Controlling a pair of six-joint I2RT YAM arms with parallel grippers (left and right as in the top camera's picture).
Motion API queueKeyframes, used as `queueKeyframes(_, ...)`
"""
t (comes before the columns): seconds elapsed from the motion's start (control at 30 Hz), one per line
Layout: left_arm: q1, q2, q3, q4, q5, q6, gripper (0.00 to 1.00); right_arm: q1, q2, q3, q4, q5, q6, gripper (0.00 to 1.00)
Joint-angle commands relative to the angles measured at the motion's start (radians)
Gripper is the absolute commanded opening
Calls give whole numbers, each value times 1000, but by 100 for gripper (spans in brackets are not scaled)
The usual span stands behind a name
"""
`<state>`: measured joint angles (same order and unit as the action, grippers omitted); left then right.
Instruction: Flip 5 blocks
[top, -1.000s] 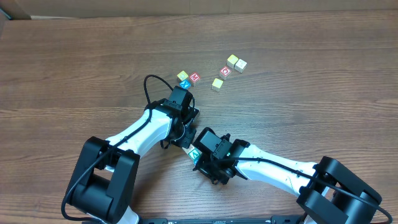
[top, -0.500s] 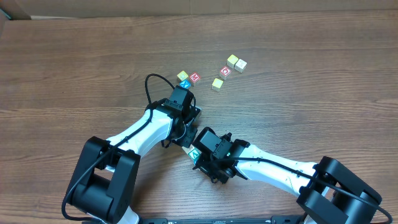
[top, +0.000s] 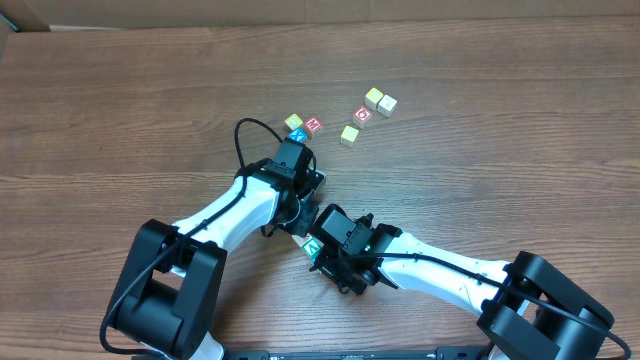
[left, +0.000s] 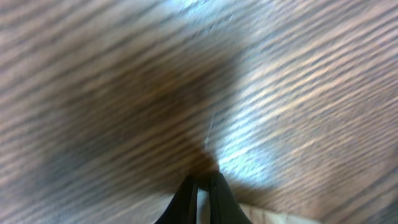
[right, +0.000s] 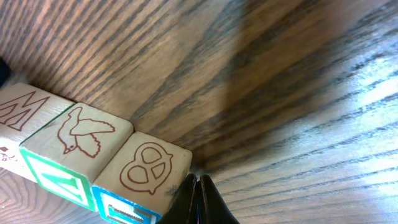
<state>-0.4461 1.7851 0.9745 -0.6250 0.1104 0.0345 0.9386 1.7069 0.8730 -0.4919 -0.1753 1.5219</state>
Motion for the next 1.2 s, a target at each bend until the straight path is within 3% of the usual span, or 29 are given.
queueKeyframes(0.0, -32, 100, -63, 15, -34, 26, 4, 17, 6, -3, -2, 14, 37, 4)
queueKeyframes(1.17, -39, 100, -63, 20, -31, 18, 4, 50, 6, -3, 43, 25, 76, 4)
